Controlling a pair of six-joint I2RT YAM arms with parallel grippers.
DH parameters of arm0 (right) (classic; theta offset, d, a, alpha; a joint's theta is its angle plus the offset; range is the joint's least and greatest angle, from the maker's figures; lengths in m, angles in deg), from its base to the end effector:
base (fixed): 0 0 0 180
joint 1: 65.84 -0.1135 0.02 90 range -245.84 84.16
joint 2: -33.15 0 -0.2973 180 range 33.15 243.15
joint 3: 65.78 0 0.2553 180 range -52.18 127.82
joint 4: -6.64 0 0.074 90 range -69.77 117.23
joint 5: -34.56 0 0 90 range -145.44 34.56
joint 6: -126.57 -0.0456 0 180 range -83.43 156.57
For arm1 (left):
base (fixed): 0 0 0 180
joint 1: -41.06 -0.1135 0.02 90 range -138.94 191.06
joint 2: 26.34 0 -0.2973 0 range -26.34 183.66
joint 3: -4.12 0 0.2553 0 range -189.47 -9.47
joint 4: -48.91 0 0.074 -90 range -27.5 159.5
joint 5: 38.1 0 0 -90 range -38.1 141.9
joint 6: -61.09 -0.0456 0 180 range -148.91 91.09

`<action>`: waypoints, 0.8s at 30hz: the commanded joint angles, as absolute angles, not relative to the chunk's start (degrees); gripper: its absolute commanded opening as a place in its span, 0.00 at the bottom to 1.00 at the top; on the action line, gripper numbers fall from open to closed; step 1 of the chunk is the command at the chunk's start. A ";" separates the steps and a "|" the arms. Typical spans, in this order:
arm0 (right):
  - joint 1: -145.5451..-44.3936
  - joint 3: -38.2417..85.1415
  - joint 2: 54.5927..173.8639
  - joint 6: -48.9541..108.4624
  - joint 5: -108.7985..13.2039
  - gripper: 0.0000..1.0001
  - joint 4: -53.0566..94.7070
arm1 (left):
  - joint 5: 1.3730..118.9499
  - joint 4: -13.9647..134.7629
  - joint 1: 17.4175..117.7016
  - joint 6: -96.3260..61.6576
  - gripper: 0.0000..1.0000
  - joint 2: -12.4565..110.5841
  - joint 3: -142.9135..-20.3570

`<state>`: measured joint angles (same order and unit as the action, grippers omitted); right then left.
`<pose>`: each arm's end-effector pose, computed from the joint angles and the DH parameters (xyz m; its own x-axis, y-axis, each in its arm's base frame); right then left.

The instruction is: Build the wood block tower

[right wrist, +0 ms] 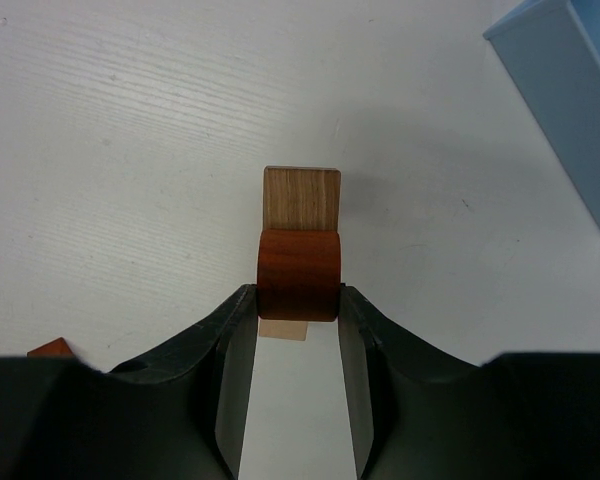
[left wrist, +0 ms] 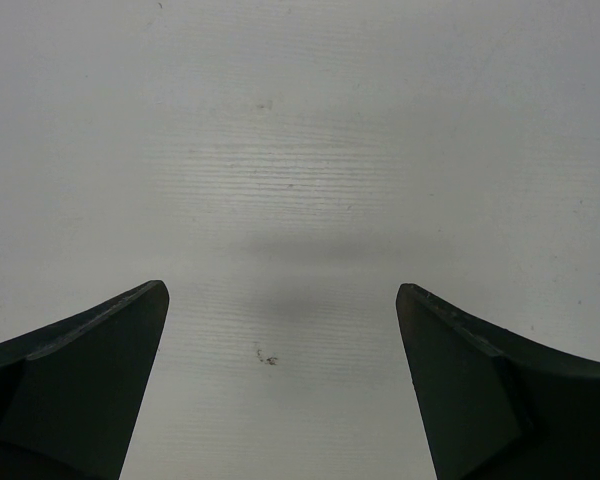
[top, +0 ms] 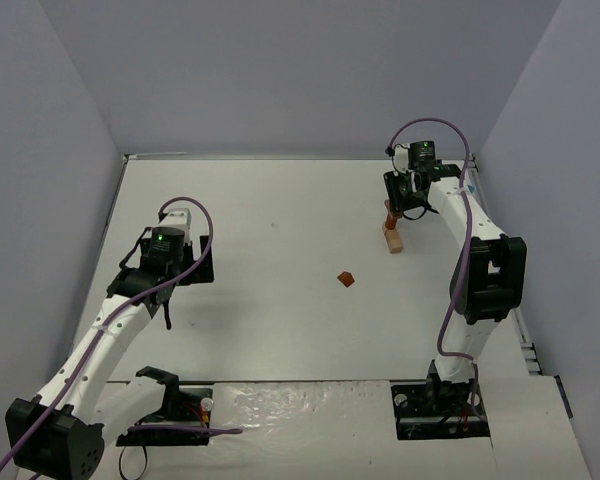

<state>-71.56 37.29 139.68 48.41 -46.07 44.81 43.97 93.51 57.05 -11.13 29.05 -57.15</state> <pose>0.4454 0.0521 0.3041 -0.6019 -0.2637 -0.7537 -0.3504 0.9354 -0.0475 0.1921 -0.0485 0.3098 -0.6243 -0.1357 -0.7693 -0.0223 0.9875 -0.1561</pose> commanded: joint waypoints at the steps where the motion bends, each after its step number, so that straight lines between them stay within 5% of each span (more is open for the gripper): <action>1: -71.64 37.70 137.50 47.67 -46.47 0.36 43.03 | 43.94 90.80 56.57 -11.56 0.97 29.20 -59.83; 13: -73.44 38.74 129.71 44.06 -47.64 0.50 43.09 | 43.91 90.79 56.53 -11.70 0.97 28.96 -59.67; 24: -91.07 15.40 116.31 30.59 -52.79 0.47 37.15 | 44.88 90.55 56.44 -11.69 0.97 28.69 -59.74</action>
